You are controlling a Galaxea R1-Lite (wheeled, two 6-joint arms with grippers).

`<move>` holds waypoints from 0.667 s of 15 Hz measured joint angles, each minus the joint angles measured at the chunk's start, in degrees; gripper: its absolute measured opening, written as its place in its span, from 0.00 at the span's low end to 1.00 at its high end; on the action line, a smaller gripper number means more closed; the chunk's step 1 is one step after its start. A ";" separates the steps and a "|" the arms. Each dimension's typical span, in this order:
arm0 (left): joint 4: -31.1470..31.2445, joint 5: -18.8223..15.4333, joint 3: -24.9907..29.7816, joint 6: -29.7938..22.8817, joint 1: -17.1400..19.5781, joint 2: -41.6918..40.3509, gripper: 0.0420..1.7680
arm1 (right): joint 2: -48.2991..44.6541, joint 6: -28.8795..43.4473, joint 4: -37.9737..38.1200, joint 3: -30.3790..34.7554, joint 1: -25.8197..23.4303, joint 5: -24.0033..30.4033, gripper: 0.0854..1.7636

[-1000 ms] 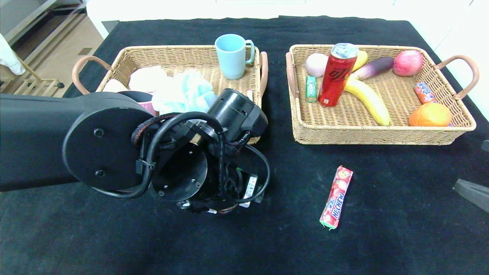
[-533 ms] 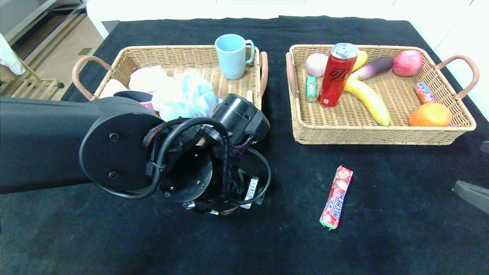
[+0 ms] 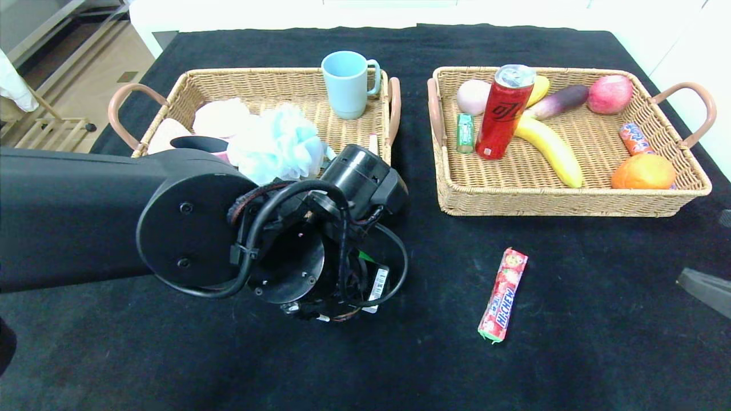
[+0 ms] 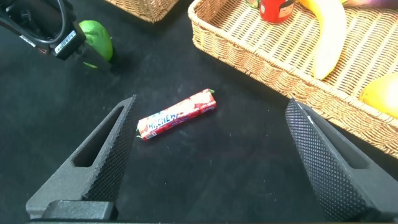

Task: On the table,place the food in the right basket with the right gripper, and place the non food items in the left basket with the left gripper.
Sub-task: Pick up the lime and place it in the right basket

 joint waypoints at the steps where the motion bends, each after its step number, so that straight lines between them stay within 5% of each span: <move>1: 0.00 0.00 0.06 -0.06 0.00 0.00 0.74 | 0.00 0.02 0.00 0.04 0.00 0.01 0.97; 10: 0.74 0.00 0.52 0.24 -2.18 -3.88 0.73 | -0.16 0.13 0.01 0.06 0.06 0.22 0.97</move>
